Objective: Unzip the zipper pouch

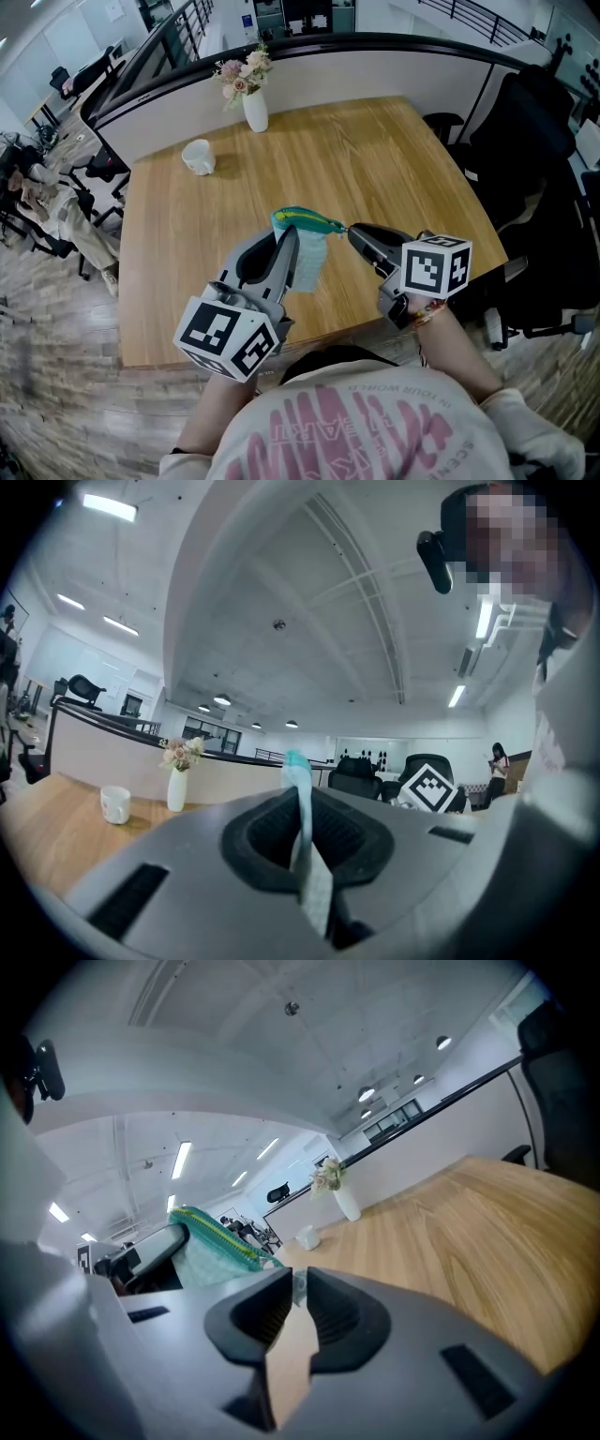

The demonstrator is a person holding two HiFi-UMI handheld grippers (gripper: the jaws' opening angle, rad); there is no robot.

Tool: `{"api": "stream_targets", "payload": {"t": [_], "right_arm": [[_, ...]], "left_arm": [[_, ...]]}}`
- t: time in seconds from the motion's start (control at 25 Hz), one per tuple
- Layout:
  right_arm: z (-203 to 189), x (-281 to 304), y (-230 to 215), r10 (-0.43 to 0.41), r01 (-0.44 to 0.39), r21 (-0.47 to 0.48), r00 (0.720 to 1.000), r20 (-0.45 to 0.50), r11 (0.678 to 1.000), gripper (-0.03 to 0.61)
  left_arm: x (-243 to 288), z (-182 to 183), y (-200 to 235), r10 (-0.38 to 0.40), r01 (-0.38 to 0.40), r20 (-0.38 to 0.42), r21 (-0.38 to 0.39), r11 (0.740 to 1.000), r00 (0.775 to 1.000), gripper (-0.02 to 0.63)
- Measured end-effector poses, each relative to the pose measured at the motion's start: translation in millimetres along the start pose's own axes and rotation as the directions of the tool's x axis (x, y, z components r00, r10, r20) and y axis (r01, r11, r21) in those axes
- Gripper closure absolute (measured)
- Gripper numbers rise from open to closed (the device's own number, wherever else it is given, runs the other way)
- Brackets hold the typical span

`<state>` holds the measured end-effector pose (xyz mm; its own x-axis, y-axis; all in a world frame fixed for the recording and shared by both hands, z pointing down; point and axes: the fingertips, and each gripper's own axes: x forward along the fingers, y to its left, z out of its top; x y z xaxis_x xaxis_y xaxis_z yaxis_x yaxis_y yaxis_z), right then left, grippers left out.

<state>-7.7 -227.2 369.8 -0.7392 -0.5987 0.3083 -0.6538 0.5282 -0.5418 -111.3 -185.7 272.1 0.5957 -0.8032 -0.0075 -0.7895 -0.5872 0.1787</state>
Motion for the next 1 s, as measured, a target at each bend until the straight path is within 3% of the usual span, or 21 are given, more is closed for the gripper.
{"api": "stream_targets", "payload": {"t": [0.52,0.6,0.72,0.88,1.0], "right_arm": [[-64,13,10,-0.07,0.071,0.013,0.995,-0.075,0.997,0.503],[-69,13,14,-0.078,0.08,0.027,0.996,-0.049,0.996,0.514],[-71,8,21,-0.088,0.088,0.054,0.996,0.005,0.995,0.58],[-68,1,29,-0.109,0.104,0.083,0.992,0.058,0.991,0.581],[-54,-12,30,-0.132,0.118,0.1,0.98,0.149,0.988,0.581]], "left_arm": [[-46,-26,28,0.085,-0.086,-0.031,-0.021,0.996,0.996,0.598],[-55,-34,32,0.102,-0.103,-0.046,-0.027,0.994,0.994,0.598],[-67,-45,35,0.125,-0.127,-0.063,-0.037,0.991,0.99,0.598],[-79,-55,37,0.141,-0.145,-0.084,-0.037,0.989,0.986,0.598],[-84,-55,38,0.143,-0.148,-0.08,-0.055,0.988,0.986,0.598]]}}
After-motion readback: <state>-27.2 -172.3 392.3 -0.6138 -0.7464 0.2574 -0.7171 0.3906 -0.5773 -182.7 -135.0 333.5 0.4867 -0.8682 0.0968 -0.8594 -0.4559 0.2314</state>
